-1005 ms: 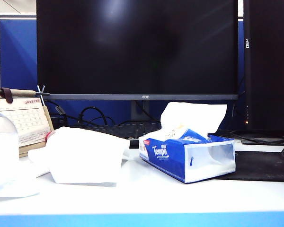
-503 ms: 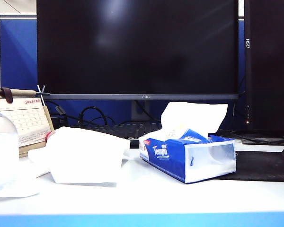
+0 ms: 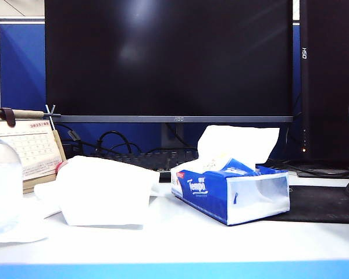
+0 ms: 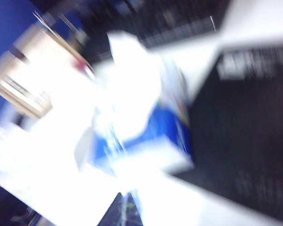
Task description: Pull out a tissue from the tissue dispenser, then press the switch of the alcohol sanitizer bottle to drop some sanitizer on the paper tissue, and finally place the treated tissue on the table.
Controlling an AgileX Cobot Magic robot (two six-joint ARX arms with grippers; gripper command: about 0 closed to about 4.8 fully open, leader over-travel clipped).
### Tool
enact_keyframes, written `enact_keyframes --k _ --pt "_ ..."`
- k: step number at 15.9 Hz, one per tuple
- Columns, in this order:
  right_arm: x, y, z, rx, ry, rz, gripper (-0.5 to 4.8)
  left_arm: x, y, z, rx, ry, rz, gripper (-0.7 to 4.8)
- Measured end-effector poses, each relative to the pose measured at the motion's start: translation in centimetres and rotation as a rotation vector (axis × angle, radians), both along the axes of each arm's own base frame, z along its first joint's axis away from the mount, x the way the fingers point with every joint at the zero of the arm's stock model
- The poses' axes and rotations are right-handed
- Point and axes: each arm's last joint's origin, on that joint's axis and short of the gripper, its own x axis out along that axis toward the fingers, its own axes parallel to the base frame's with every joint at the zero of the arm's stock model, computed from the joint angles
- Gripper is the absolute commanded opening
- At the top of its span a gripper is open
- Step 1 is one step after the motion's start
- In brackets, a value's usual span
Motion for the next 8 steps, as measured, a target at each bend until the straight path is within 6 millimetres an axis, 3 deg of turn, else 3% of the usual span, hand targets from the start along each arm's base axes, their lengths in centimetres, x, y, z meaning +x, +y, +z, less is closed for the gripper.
enact_keyframes --k 3,8 --pt "-1.3 0.6 -3.3 -0.006 0.075 -0.073 -0.04 0.3 -0.2 -1.4 -0.006 0.021 -0.048 -0.05" --pt "-1.8 1.3 -3.9 -0.093 0.131 -0.152 -0.04 0.4 -0.5 -1.5 0.003 -0.003 -0.122 -0.05"
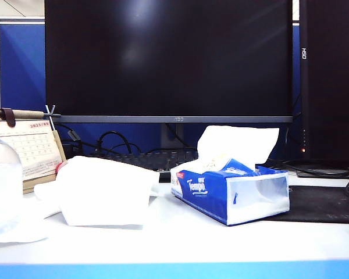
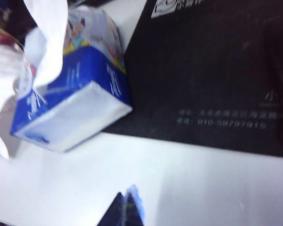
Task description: Pull out a tissue from the tissue dispenser, then press the switch of the alcohol sanitizer bottle to drop some sanitizer on the paper tissue, and finally place the treated tissue on the table.
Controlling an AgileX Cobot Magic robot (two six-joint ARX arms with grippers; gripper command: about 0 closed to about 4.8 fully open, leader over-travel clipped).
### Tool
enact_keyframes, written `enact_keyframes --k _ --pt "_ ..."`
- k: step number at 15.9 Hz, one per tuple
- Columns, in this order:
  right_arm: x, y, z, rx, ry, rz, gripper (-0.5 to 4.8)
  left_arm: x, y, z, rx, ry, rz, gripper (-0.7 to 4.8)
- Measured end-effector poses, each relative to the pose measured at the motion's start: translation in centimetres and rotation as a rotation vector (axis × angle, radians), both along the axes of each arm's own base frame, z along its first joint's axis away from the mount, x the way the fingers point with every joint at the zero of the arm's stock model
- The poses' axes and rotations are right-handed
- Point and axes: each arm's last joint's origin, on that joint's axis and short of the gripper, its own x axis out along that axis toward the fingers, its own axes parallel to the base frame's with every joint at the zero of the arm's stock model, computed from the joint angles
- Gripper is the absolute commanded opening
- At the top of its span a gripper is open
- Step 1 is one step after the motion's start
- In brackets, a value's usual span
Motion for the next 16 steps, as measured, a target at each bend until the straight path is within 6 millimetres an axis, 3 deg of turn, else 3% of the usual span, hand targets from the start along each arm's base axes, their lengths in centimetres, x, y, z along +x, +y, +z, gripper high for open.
enact_keyframes --k 5,10,16 --pt "-0.4 1.3 -0.3 -0.166 -0.034 -0.015 -0.04 0.1 0.0 -0.1 0.029 0.004 -0.008 -0.01" --pt "-0.7 2.1 -0.2 -0.149 -0.036 0.087 -0.04 0.0 0.0 -0.1 -0.031 0.017 0.005 -0.01" --pt "-0.7 2.1 -0.2 -0.146 -0.036 0.092 -0.04 0.0 0.0 -0.1 -0.031 0.017 0.005 -0.01"
